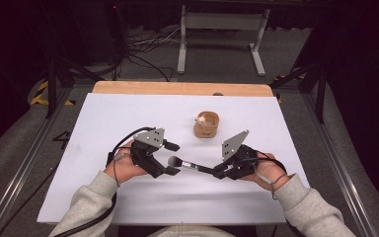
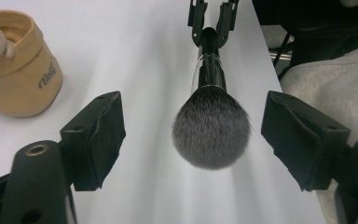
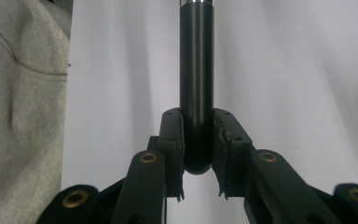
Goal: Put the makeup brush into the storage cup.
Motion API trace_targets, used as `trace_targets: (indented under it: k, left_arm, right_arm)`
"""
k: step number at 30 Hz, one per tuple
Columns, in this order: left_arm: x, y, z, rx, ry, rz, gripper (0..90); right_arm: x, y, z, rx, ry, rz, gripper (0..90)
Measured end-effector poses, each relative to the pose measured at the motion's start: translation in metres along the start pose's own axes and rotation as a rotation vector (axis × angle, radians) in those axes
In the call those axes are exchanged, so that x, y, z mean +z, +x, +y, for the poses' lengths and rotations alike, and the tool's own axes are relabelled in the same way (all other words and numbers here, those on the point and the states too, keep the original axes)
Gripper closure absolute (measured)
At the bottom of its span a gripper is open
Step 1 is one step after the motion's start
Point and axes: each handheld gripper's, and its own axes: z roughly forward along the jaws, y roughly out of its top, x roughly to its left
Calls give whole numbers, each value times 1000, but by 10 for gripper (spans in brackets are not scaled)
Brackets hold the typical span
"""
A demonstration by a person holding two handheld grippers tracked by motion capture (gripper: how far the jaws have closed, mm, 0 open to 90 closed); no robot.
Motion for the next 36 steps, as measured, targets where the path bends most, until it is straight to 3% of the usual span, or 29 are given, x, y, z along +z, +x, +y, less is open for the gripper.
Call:
trace_targets:
  k: [12, 18, 28, 36]
  left_arm:
    - [2, -1, -3, 0, -10, -8, 341]
    - [3, -2, -3, 2, -16, -18, 448]
    - [-1, -1, -6, 4, -27, 1, 663]
    - [-3, -2, -3, 7, -4, -11, 710]
  right_arm:
    - [5, -3, -4, 26, -36, 0, 751]
    - [7, -3, -5, 34, -53, 0, 751]
    - [9, -3, -7, 33, -75, 8, 750]
    - [10, -5, -9, 27, -85, 12, 749]
